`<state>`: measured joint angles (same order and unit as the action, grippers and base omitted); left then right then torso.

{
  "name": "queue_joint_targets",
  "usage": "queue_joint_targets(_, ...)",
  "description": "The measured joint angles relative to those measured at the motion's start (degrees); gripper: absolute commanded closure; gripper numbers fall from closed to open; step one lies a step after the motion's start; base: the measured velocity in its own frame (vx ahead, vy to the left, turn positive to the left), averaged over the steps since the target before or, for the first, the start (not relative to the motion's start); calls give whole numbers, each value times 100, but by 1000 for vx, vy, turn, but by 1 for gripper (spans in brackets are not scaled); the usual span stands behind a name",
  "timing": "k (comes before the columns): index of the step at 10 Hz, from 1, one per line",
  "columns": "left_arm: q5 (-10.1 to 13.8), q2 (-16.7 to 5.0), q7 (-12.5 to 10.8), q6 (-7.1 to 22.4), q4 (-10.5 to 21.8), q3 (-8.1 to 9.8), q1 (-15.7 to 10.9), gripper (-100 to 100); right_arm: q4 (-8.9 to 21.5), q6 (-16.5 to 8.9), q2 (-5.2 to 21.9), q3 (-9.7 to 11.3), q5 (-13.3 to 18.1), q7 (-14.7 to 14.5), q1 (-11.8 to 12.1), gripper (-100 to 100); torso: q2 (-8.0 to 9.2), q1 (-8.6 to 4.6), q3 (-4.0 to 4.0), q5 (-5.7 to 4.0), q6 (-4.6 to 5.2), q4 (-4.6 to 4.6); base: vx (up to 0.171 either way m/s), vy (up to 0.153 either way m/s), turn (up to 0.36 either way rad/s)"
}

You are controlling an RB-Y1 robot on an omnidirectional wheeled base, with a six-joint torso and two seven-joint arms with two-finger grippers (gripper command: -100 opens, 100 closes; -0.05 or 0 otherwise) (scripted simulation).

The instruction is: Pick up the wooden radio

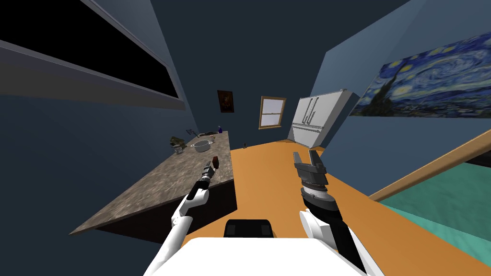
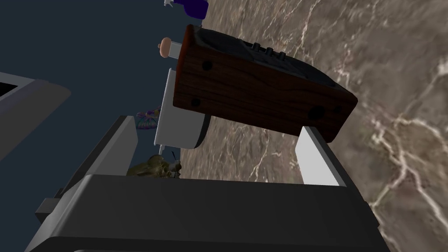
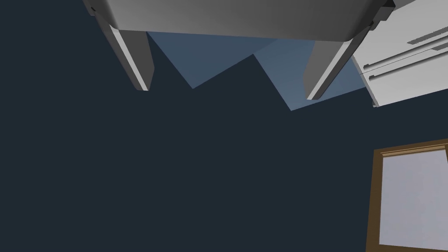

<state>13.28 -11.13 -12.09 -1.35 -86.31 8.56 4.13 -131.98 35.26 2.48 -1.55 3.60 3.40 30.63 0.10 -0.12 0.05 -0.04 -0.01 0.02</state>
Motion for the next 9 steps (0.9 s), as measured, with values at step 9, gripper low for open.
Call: queue_joint_targets(9, -122, -544, -554, -389, 1468, -322, -1151, -100, 0, 0, 0, 0, 0, 0, -1, 0, 6, -3, 4, -1, 2, 2, -33, -25, 40)
